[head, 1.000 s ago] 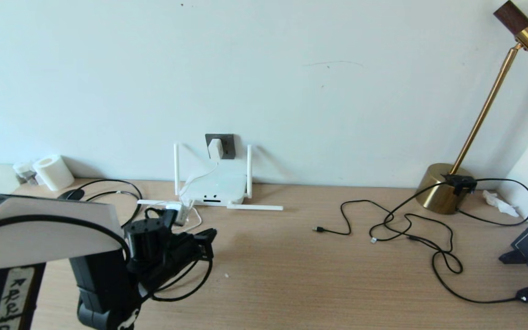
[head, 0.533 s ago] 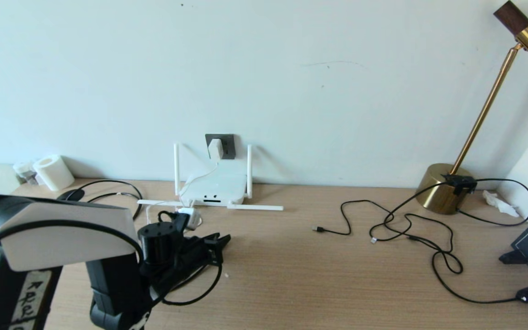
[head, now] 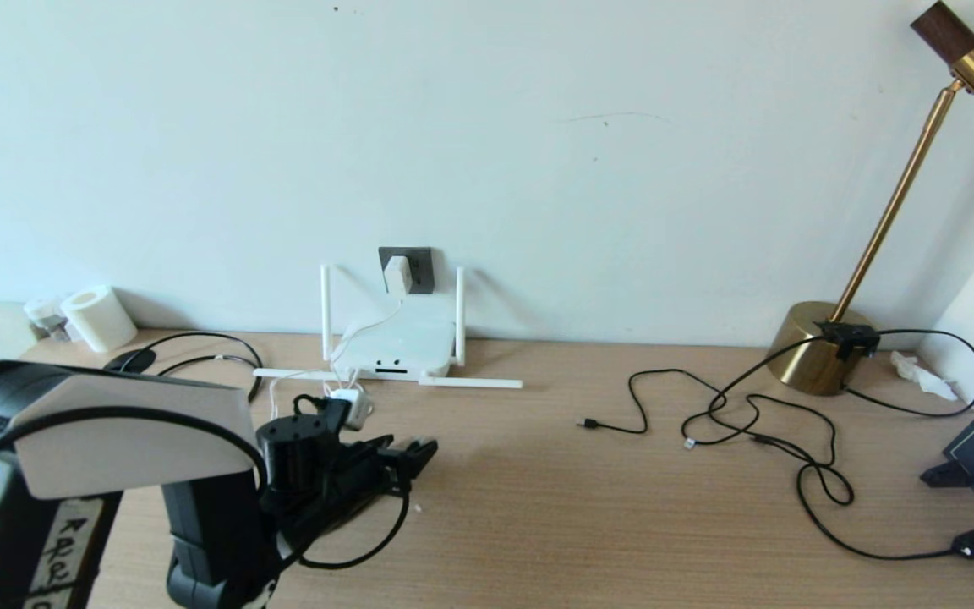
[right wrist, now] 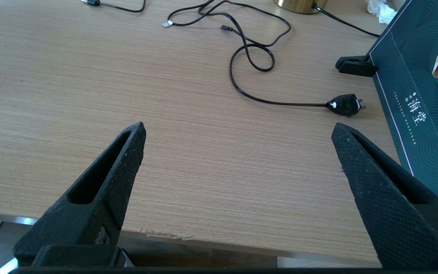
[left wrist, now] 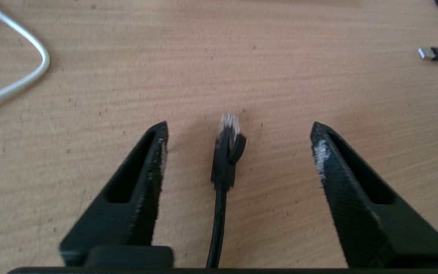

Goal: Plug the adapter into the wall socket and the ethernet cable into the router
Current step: Plug cable into router interface

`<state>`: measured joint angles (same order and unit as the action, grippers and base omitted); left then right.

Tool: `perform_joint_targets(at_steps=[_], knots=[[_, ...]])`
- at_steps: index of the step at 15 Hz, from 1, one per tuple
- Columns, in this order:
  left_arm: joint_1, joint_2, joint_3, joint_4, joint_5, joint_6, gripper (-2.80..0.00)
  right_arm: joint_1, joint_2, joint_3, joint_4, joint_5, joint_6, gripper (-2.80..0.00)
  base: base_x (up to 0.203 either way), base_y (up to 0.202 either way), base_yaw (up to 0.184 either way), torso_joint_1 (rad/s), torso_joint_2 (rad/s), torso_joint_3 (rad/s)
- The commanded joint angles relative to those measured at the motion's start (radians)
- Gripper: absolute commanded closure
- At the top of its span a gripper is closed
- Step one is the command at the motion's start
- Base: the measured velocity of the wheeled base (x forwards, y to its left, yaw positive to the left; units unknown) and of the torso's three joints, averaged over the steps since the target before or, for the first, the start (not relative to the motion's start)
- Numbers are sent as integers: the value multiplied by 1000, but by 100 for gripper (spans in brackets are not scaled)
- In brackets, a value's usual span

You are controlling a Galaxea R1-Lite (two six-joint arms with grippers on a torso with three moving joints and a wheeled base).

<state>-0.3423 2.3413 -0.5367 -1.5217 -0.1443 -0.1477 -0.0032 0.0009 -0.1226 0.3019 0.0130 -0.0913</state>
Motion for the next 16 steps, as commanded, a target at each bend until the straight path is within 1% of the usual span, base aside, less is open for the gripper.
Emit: perform_joint_targets(at_steps=[1,6,7,8,9,10,11,13,14,16], knots=[[0,-3,9,-8,0,-1,-280,0,1,0,2,1,-1,-280,0,0,0,0,0,0],[1,-43,20,-8,6,2,-280,0,1,0,2,1,-1,-280,0,0,0,0,0,0],[2,-53,22,-8,27,19,-280,0,1,0,2,1,-1,-280,0,0,0,0,0,0],[1,-61,19,21,77,49,-280,0,1,0,2,1,-1,-280,0,0,0,0,0,0],[0,-71,7,97,165,87,-280,0,1,0,2,1,-1,-280,0,0,0,0,0,0],[-5,-85,-19,145,222,117,-280,0,1,0,2,1,-1,-280,0,0,0,0,0,0],[-13,-104,-41,178,267,130,-280,0,1,0,2,1,-1,-280,0,0,0,0,0,0],[-26,-162,-69,249,322,151,-280,0,1,0,2,1,-1,-280,0,0,0,0,0,0],[-30,-197,-78,298,341,179,-280,0,1,0,2,1,-1,-280,0,0,0,0,0,0],[-34,-241,-123,435,413,268,-280,0,1,0,2,1,-1,-280,0,0,0,0,0,0]])
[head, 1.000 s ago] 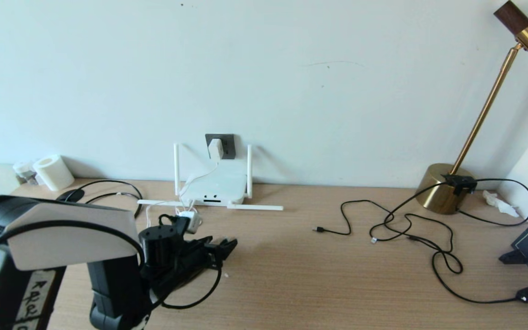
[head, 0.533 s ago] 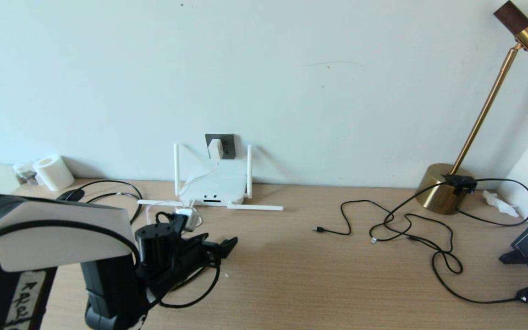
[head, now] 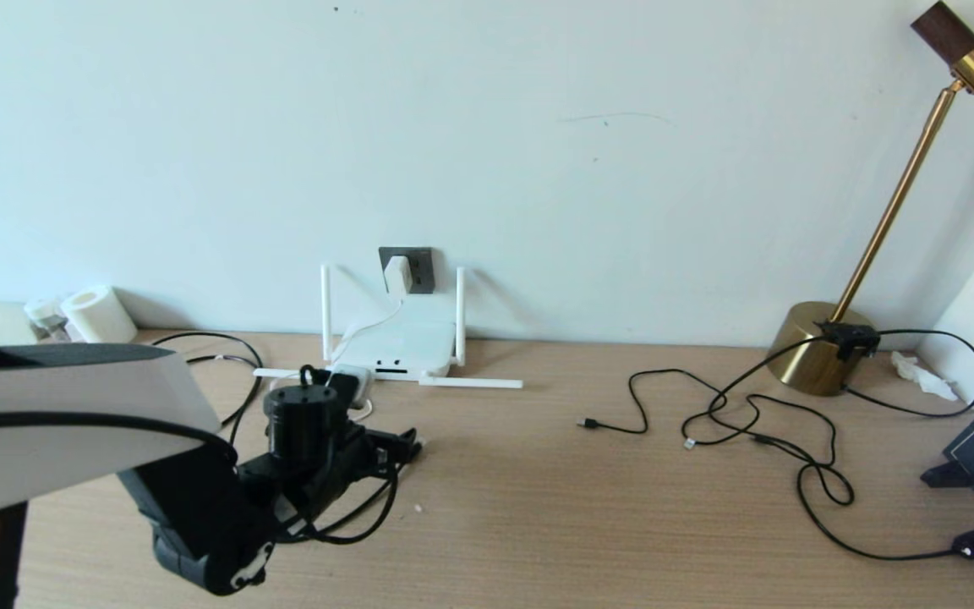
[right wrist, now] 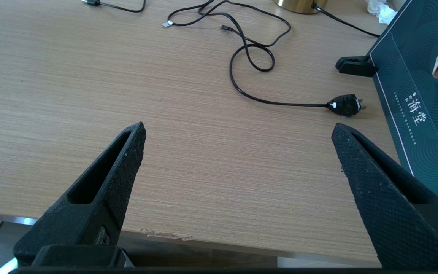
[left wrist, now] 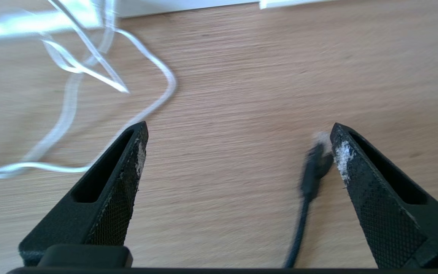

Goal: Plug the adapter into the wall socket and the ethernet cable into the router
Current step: Plug cable into router interface

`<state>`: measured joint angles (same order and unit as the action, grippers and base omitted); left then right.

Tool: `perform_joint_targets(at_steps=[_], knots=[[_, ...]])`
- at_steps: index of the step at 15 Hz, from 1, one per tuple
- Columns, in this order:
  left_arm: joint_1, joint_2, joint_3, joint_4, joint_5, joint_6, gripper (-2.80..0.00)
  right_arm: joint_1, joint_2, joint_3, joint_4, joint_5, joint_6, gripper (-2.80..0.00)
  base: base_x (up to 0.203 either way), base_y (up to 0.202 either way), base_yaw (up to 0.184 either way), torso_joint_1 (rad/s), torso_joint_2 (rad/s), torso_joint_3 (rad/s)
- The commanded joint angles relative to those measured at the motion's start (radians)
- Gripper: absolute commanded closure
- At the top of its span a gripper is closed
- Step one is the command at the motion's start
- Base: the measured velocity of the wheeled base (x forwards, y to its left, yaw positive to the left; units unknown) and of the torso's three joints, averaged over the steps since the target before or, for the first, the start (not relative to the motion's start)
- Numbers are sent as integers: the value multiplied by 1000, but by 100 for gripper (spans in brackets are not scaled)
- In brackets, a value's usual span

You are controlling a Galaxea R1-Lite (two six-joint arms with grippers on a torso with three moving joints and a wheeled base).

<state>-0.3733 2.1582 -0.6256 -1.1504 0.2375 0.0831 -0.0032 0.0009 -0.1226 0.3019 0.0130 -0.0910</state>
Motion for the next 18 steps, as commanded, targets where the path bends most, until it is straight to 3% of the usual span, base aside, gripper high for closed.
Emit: perform_joint_targets(at_steps=[1,2,5,6,7,12,13,15,18], knots=[[-5,-65,-78,125,51,65,-280,0,1,0,2,1,-1,-280,0,0,0,0,0,0],[-7,-74,-120,179,59,107,-280,0,1,0,2,1,-1,-280,0,0,0,0,0,0],[-27,-101,-145,239,69,358,-280,0,1,0,2,1,-1,-280,0,0,0,0,0,0],[-49,-100,-152,241,95,407,-280,0,1,0,2,1,-1,-280,0,0,0,0,0,0],[-73,-97,-156,252,129,430,-280,0,1,0,2,1,-1,-280,0,0,0,0,0,0],[-135,-97,-168,413,140,528,-280,0,1,0,2,1,-1,-280,0,0,0,0,0,0],[-145,-100,-174,446,163,542,-280,0,1,0,2,1,0,-280,0,0,0,0,0,0],[-168,-90,-203,488,269,550,-280,0,1,0,2,1,-1,-280,0,0,0,0,0,0],[-204,-69,-236,534,319,549,-280,0,1,0,2,1,-1,-280,0,0,0,0,0,0]])
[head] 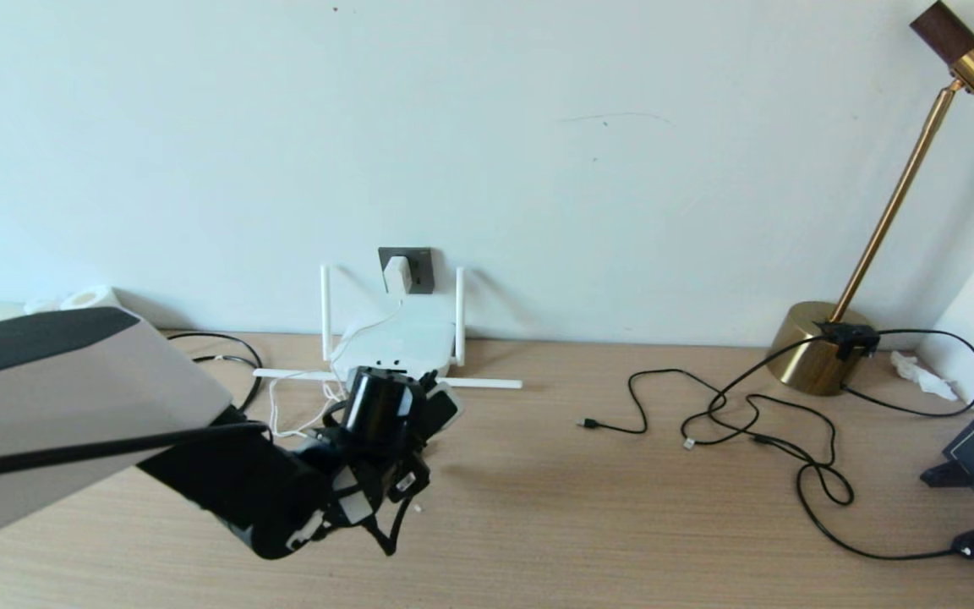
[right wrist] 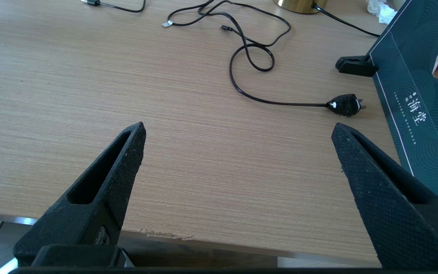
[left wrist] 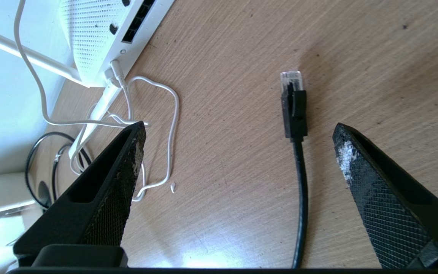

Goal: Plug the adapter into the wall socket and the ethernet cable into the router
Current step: Plug cable into router interface

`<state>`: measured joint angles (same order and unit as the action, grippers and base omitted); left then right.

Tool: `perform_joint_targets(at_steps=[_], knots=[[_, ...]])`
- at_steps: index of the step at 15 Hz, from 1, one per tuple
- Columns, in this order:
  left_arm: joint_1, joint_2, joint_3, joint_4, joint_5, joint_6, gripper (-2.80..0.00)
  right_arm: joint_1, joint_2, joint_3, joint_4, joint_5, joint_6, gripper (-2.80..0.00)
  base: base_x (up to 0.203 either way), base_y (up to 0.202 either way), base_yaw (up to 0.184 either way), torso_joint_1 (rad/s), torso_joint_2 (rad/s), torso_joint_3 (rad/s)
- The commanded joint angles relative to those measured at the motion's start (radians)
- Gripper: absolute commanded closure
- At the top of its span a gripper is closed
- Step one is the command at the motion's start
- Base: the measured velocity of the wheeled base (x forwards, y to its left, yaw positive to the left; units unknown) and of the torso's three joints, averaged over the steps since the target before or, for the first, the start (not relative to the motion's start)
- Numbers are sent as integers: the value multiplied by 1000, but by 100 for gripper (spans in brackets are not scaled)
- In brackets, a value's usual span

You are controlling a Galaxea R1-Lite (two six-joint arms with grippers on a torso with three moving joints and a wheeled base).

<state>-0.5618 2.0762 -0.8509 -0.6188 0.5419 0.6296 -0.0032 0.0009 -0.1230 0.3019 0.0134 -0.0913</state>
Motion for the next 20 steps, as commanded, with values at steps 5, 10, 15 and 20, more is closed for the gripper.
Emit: perform_joint_targets(at_steps=[5,10,15,20], knots=[[-23,34,-13,11,23,-2,-280,0,1,0,2,0,-1,-280,0,0,0,0,0,0],[-4,62,-27,22,72,-11,-280,0,1,0,2,0,-1,-280,0,0,0,0,0,0],[-4,95,-63,25,93,-10,-280,0,1,0,2,0,-1,-280,0,0,0,0,0,0],[-4,104,-103,79,109,-7,-280,0,1,0,2,0,-1,-280,0,0,0,0,0,0]])
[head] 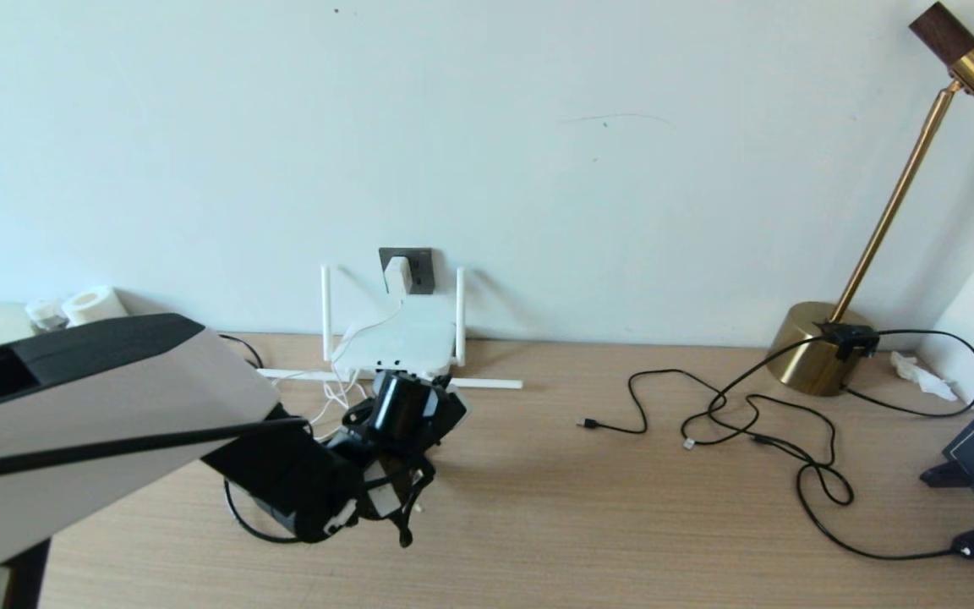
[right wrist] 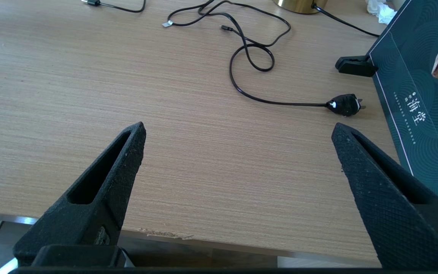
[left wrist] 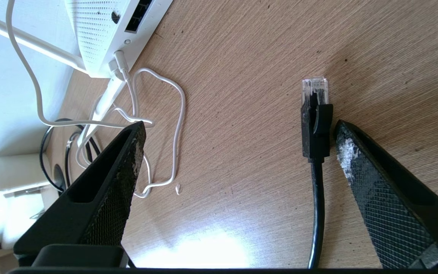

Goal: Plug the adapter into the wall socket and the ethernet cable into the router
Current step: Plug cable into router interface

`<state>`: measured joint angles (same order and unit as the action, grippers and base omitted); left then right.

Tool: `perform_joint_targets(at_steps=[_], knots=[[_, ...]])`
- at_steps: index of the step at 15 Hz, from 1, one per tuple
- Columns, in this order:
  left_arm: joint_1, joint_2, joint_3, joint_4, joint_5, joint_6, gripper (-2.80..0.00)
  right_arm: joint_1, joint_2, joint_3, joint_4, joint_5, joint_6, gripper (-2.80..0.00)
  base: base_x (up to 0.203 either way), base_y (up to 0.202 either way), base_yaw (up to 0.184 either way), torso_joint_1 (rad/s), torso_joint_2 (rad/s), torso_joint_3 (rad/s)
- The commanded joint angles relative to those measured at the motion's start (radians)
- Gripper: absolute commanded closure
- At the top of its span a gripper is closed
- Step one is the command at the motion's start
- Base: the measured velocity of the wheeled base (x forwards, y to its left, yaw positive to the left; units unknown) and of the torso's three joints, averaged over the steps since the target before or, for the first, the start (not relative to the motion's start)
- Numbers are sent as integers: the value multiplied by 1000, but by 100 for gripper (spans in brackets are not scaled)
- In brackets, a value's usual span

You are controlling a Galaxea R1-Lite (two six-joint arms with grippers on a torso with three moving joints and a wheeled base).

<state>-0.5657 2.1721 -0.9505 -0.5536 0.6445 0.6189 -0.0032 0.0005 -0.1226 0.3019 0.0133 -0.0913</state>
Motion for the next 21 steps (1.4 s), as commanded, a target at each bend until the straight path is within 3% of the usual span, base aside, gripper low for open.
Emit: perform_joint_targets(at_steps=[1,5,21], knots=[[0,9,-3,20,14,4,-280,0,1,0,2,0,-1,-280,0,0,0,0,0,0],[1,3,-2,73,29,4,-280,0,1,0,2,0,-1,-280,0,0,0,0,0,0],[10,32,-32,73,30,2,-280,0,1,0,2,0,-1,-280,0,0,0,0,0,0]])
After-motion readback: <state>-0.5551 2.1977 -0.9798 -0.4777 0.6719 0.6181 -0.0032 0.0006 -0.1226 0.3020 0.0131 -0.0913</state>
